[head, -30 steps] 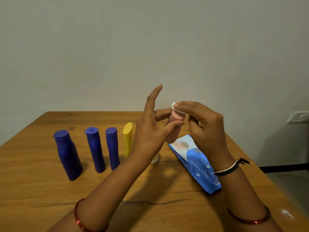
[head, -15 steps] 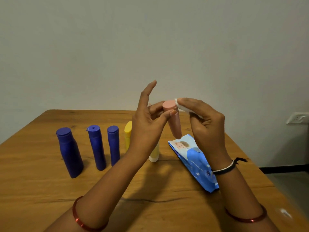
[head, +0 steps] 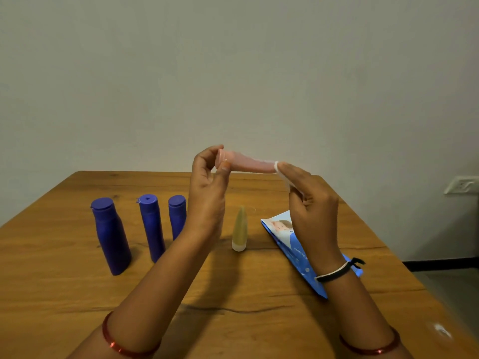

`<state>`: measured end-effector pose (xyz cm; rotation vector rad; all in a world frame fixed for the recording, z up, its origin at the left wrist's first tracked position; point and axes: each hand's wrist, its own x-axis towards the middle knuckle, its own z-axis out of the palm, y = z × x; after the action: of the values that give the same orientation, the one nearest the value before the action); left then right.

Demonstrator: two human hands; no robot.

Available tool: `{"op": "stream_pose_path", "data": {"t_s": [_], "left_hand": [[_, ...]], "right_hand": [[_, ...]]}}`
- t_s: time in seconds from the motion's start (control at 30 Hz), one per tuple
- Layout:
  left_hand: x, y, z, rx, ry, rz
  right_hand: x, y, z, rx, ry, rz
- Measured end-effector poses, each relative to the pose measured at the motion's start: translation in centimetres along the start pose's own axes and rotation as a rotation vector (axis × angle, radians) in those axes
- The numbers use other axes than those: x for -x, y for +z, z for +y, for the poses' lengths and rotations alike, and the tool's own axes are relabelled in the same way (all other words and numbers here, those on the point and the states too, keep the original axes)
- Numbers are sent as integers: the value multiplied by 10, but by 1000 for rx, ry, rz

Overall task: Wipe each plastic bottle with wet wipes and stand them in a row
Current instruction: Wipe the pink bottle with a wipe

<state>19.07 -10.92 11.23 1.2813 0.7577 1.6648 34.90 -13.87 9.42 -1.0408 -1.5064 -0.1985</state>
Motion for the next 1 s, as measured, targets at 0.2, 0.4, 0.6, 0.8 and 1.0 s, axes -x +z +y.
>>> {"op": "stream_pose_path", "data": {"t_s": [0.2,0.4,0.6,0.8,1.0], "left_hand": [[15,10,-12,-73,22,-30],[15,10,-15,-71,81,-19],[15,1,-16,-78,76,-11],[16,0,-19,13,72,-29],[14,-2,-19,8,54,7]], "right_hand": [[2,21,-16,16,-41,114],[19,31,-12,119,-262,29],[5,21,16,144,-21,164],[9,31,3,67,18,158],[18,40,-5,10,15,60]]}}
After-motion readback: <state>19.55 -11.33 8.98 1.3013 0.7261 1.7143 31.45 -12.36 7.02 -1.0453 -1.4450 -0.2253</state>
